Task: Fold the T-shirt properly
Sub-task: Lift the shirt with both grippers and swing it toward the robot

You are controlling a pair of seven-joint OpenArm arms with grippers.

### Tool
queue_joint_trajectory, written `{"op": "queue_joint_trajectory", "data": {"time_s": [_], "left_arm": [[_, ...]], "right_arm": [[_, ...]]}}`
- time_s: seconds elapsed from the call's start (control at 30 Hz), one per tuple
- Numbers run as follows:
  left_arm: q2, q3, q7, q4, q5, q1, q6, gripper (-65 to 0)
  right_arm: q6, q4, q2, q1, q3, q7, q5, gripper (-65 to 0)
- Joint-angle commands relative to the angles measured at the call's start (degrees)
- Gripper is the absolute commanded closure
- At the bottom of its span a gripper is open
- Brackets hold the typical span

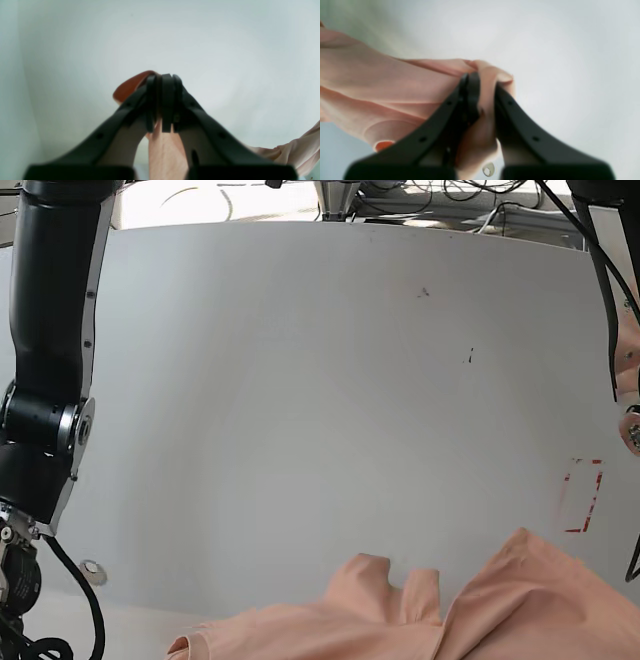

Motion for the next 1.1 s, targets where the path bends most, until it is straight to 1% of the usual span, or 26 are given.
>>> {"op": "queue_joint_trajectory", "data": {"time_s": [0.0,0.17,0.47,0.53,0.73,0.87,1.07], "left_arm": [[-0.5,0.5,-2.6,-2.1,-0.5,-3.8,0.1,-1.7],[-0.5,1.8,-3.3,-5.2,-0.5,-6.8,0.1,-1.7],[-1.2,3.9,-7.1,-8.0,-0.5,-7.2,0.1,-1.7],[-2.0,3.9,-7.1,-8.1,-0.7,-7.2,0.0,-1.7],[-2.1,4.3,-7.1,-8.1,-0.9,-6.8,0.0,-1.7],[-2.1,4.6,-7.1,-8.1,-1.0,-6.5,-0.1,-1.7],[-2.1,4.5,-7.1,-7.8,-1.1,-3.6,-0.1,-1.7]], "right_arm": [[-0.3,-0.9,0.5,4.0,-0.2,0.8,-0.2,-0.2],[-0.3,-1.6,1.8,5.0,-0.5,0.9,-0.2,-0.2],[-0.3,-1.7,2.1,5.1,-0.4,0.9,-0.2,-0.2],[-0.3,-1.7,2.2,5.0,-0.4,0.9,-0.2,-0.2],[-0.3,-1.7,3.4,4.8,-0.4,0.9,-0.2,-0.2],[-0.3,-1.5,3.5,4.5,-0.4,0.9,0.2,-0.2],[-0.3,-1.5,3.4,2.4,-0.2,0.9,0.3,-0.2]]}}
